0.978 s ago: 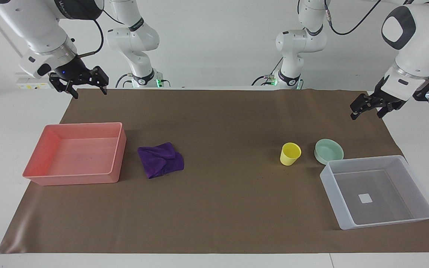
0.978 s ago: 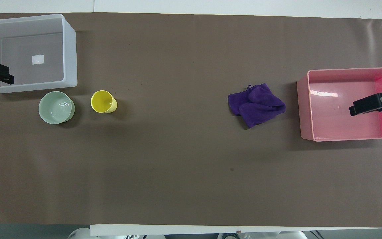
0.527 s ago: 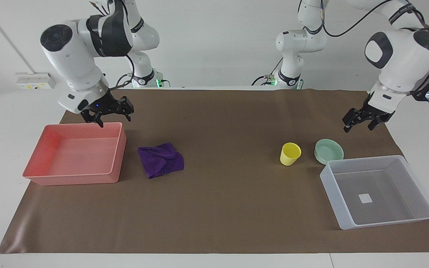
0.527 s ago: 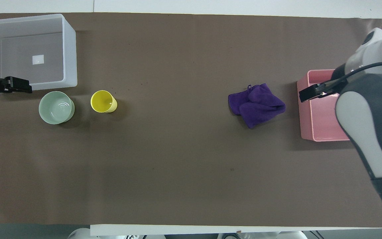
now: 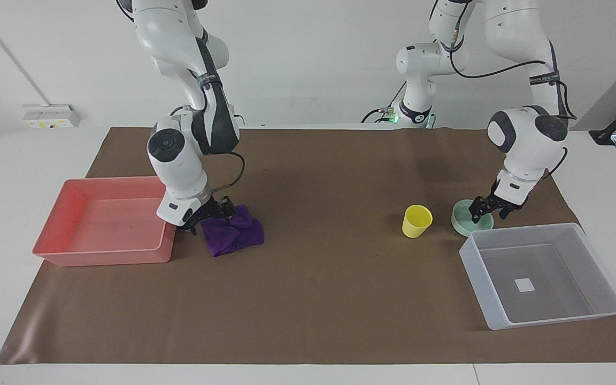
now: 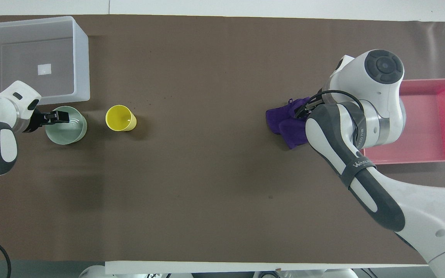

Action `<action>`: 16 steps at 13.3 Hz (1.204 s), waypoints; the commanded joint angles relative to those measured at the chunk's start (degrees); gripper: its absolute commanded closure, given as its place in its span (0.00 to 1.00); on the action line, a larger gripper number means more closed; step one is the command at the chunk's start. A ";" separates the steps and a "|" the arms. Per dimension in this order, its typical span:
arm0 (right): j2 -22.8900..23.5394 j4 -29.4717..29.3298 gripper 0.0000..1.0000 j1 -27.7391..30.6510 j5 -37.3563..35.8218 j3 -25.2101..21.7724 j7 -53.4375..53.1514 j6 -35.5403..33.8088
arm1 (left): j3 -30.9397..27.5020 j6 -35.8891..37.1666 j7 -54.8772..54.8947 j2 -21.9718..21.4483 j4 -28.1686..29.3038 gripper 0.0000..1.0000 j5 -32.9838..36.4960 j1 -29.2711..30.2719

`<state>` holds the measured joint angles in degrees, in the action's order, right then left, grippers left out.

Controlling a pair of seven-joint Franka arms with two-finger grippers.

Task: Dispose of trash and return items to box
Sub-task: 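Grasp the green bowl with the left gripper while the right gripper grasps the cloth, then place the green bowl in the white box while the right gripper carries the cloth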

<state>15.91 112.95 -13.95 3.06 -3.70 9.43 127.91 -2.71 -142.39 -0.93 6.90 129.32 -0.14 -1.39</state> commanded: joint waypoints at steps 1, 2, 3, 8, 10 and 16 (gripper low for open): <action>0.08 3.58 0.07 0.24 0.72 0.88 -0.21 3.82 | 0.07 -1.66 -0.13 -0.31 0.85 1.00 -0.12 0.51; 0.00 4.20 0.23 0.33 0.81 0.89 -0.21 4.18 | 0.07 -1.05 -0.22 -0.22 0.15 1.00 -0.12 0.51; 0.00 4.21 0.48 0.33 0.72 0.89 -0.21 3.93 | 0.16 -0.09 -0.83 -0.74 -0.55 1.00 -0.12 0.42; -0.18 1.24 1.00 0.77 0.99 0.89 -1.34 3.23 | 0.25 33.79 -4.08 -3.48 -23.87 1.00 -0.82 -0.64; -1.75 -2.36 1.00 1.82 1.07 0.80 -1.43 -2.63 | -0.36 36.40 -4.09 0.38 -31.64 1.00 -4.41 0.33; -6.93 -19.15 1.00 4.46 0.99 0.45 -2.40 -27.69 | -0.54 25.79 -4.17 12.15 -40.02 1.00 -5.75 4.89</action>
<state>10.64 97.07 -11.03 3.26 -3.51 7.96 105.05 -3.36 -113.62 -4.79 13.41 93.87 -4.92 2.28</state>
